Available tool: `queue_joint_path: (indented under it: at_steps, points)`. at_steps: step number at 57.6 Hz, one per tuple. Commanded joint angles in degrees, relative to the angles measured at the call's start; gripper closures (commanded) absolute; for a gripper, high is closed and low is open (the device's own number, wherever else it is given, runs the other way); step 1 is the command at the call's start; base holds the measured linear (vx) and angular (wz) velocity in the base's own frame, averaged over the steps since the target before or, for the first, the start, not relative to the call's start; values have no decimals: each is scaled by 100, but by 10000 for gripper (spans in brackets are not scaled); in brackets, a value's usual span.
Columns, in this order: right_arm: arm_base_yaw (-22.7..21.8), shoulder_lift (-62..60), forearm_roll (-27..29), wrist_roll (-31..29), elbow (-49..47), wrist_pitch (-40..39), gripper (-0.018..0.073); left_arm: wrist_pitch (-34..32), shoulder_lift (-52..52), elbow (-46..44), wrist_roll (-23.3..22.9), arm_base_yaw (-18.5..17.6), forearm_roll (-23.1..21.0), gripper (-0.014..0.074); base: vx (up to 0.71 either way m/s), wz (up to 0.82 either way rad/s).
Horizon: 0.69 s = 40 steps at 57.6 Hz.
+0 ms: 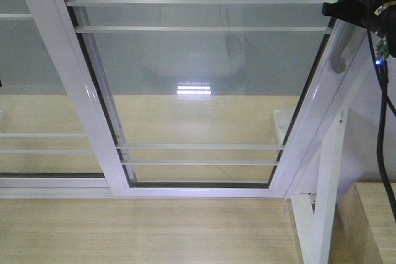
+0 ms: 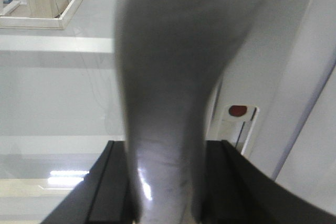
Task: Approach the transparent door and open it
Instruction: 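Reach the right gripper to the silver door handle and grasp it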
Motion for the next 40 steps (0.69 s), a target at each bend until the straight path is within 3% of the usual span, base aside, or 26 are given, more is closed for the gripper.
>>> queue_joint_path:
  at_steps: [1,10,40]
  points:
    - [-10,-294,-33,-13,-224,-456,270,-367,-32,-170,-40,-3,-106,220,0,0]
    - [79,-294,-33,-13,-224,-451,279,-424,-32,-170,-40,-3,-106,220,0,0]
    - [966,-290,-36,-19,-224,-529,278,-533,-32,-170,-40,-3,-106,220,0,0]
